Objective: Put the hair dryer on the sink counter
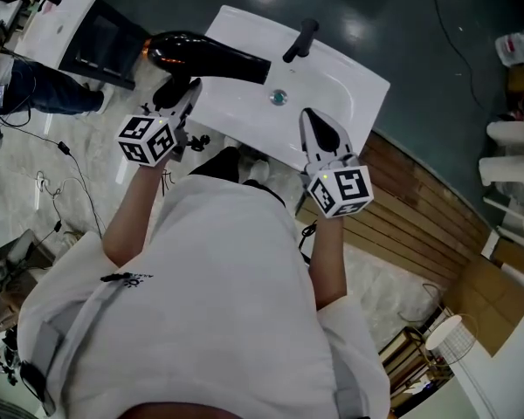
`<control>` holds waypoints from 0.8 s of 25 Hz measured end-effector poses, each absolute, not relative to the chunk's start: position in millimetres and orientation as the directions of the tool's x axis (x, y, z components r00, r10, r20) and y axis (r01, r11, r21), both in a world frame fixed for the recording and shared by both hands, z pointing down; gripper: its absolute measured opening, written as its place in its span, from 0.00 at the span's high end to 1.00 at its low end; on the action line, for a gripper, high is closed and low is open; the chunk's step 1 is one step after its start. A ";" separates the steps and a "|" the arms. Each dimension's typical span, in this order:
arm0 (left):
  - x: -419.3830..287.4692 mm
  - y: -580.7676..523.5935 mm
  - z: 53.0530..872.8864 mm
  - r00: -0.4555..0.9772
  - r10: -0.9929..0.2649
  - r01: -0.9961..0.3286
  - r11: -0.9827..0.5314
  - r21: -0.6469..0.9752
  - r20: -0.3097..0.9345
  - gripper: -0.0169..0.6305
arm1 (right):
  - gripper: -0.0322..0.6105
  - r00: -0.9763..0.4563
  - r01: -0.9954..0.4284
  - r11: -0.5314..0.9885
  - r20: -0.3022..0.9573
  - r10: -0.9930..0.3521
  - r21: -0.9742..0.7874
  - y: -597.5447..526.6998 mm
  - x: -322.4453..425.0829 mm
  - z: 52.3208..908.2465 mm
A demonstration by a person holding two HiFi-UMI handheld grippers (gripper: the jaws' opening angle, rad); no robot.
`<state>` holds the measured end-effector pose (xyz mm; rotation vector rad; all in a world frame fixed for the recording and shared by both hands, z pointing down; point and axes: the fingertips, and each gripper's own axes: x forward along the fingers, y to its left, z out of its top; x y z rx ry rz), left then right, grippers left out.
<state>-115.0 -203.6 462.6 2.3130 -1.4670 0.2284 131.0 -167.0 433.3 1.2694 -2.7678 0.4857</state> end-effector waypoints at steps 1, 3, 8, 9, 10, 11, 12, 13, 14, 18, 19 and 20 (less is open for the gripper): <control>-115.7 -207.0 462.4 0.441 -0.831 -0.895 -0.378 0.239 0.339 0.70 | 0.94 -0.658 -0.749 0.610 0.183 -0.730 -0.259 -170.0 129.5 432.8; -117.9 -213.7 463.7 0.448 -0.827 -0.891 -0.384 0.242 0.339 0.70 | 0.94 -0.655 -0.751 0.607 0.187 -0.732 -0.259 -175.2 125.4 433.1; -123.2 -236.1 471.0 0.471 -0.811 -0.880 -0.401 0.255 0.348 0.70 | 0.94 -0.644 -0.762 0.594 0.205 -0.737 -0.258 -190.0 111.4 436.9; -124.2 -240.9 473.0 0.476 -0.807 -0.877 -0.405 0.258 0.351 0.70 | 0.94 -0.643 -0.763 0.593 0.208 -0.737 -0.257 -193.1 108.2 438.0; -124.9 -245.7 475.3 0.481 -0.802 -0.875 -0.409 0.260 0.354 0.70 | 0.94 -0.641 -0.765 0.590 0.212 -0.738 -0.257 -196.2 105.6 439.2; -125.4 -250.2 477.5 0.486 -0.798 -0.872 -0.414 0.262 0.358 0.70 | 0.94 -0.638 -0.767 0.587 0.214 -0.740 -0.258 -198.9 103.3 440.2; -126.3 -254.4 479.7 0.491 -0.793 -0.869 -0.418 0.263 0.362 0.70 | 0.94 -0.635 -0.770 0.583 0.216 -0.742 -0.259 -201.3 100.8 440.6; -127.7 -258.7 481.8 0.497 -0.787 -0.866 -0.424 0.265 0.366 0.70 | 0.94 -0.631 -0.773 0.579 0.217 -0.745 -0.261 -203.6 97.9 440.5; -129.5 -263.2 483.9 0.502 -0.782 -0.864 -0.428 0.266 0.370 0.70 | 0.94 -0.627 -0.776 0.574 0.218 -0.748 -0.261 -206.0 94.7 440.3; -134.6 -283.9 492.0 0.520 -0.764 -0.853 -0.444 0.273 0.381 0.70 | 0.94 -0.608 -0.790 0.555 0.227 -0.761 -0.260 -218.3 87.1 441.9; -135.3 -289.0 493.3 0.525 -0.761 -0.851 -0.449 0.274 0.382 0.70 | 0.94 -0.604 -0.794 0.550 0.229 -0.763 -0.261 -221.0 85.8 442.7; -136.2 -293.8 494.6 0.529 -0.758 -0.848 -0.453 0.276 0.383 0.70 | 0.94 -0.600 -0.797 0.545 0.233 -0.765 -0.261 -223.4 84.2 443.7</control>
